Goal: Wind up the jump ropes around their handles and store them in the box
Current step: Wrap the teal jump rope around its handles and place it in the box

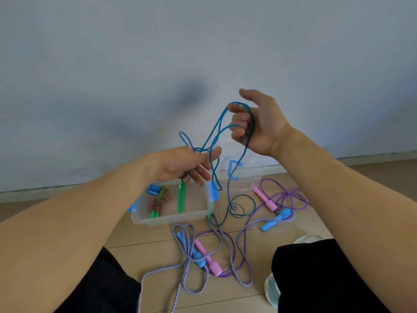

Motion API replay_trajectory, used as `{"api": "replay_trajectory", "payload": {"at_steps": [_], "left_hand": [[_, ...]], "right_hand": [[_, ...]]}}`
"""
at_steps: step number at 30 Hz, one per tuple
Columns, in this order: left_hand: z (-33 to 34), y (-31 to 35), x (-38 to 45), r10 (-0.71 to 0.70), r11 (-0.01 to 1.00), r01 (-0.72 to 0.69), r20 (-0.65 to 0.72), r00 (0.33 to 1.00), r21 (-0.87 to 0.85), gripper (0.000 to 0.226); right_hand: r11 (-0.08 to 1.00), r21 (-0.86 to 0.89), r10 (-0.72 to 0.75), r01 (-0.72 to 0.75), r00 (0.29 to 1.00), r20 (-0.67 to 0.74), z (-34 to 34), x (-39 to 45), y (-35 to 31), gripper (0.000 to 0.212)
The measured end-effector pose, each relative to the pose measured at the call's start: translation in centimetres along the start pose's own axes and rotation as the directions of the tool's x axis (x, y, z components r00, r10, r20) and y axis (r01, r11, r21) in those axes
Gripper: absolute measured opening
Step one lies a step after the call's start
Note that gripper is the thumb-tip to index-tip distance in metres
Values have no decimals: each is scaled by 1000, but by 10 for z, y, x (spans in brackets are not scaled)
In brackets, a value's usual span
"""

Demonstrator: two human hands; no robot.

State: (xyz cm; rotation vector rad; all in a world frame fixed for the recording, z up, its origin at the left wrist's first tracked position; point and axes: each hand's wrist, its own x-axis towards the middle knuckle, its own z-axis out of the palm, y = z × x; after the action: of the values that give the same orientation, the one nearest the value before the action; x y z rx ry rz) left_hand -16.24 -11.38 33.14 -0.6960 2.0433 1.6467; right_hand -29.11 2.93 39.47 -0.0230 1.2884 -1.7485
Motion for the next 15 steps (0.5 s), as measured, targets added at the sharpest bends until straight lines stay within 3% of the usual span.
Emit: {"api": "replay_trajectory", "payload": {"at_steps": [2,3,4,5,6,8,10,13,15], "left_hand": [[11,-3,12,-18,996,17,11,1000,87,72],[16,-5,18,-23,990,23,-1,1000,141,62],[21,-6,23,-28,974,29,-8,1000,225,56],[25,-8,27,-37,943,37,-7,999,330,53],[29,-10,30,-53,900,47,1,999,432,54],[35,-14,36,-93,809,62,23,995,585,59],[38,-19,44,-100,738,47,41,994,673,50],[42,-21,53,-65,655,29,18,998,755,20],[45,-21,58,-85,661,53,5,996,749,15]], "right_hand": [[969,-245,-73,44,991,-111,-18,6,-1,20],[876,-481,-129,37,979,-160,-32,9,-1,18],[686,-727,-175,-18,966,-188,-49,11,-1,19],[430,-897,-187,-106,961,-203,-67,10,0,24],[194,-960,-157,-201,960,-232,-84,9,1,31],[-78,-943,-57,-324,946,-320,-116,2,10,38],[-154,-915,-92,-373,927,-362,-146,-5,26,35],[-56,-887,-327,-459,848,-418,-192,-1,56,31],[-16,-858,-466,-513,763,-448,-210,8,78,26]]}}
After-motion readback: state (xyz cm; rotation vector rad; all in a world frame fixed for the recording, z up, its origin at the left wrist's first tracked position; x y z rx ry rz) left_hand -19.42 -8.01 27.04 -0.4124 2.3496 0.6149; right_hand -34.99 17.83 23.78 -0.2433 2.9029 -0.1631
